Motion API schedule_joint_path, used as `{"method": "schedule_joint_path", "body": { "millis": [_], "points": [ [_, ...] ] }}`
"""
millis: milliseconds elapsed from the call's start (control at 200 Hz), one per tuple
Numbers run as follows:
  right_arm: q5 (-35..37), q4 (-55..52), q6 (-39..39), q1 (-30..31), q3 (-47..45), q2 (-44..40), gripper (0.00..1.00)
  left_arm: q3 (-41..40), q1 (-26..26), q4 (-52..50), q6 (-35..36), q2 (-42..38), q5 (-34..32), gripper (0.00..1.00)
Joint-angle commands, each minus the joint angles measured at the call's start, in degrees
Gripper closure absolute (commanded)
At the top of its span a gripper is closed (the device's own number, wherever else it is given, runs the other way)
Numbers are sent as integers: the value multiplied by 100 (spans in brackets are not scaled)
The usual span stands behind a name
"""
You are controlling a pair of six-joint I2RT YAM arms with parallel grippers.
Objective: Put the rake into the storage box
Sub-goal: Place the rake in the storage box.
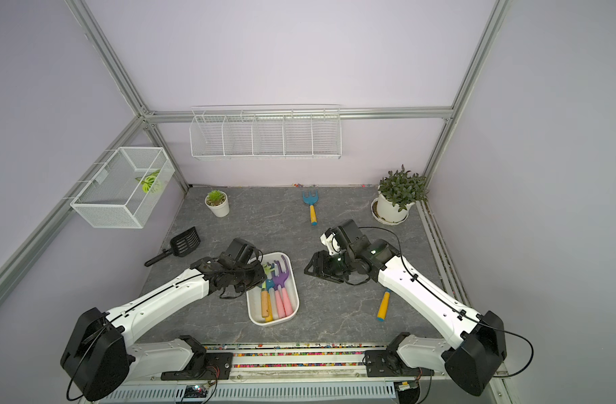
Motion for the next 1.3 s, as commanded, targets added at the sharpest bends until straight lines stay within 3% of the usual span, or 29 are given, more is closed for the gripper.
{"method": "schedule_joint_path", "body": {
  "millis": [0,120,265,790,1070,1295],
  "points": [
    [-81,-6,-116,-47,-141,-145,40,200,44,54,120,22,-89,96],
    [-90,12,-114,-58,-189,-198,43,216,97,-55,157,28,-148,64],
    [-73,19,-93,-66,-260,-276,43,260,131,-298,175,-112,-340,50],
    [230,-93,-197,-176,-168,-286,43,481,359,-784,302,-916,-550,49],
    [1448,-1015,-645,-516,518,-316,47,942,362,-724,372,-903,-362,49],
    [2439,-1508,-647,-1303,482,-554,42,1346,357,-319,436,-652,73,49]
  ]
}}
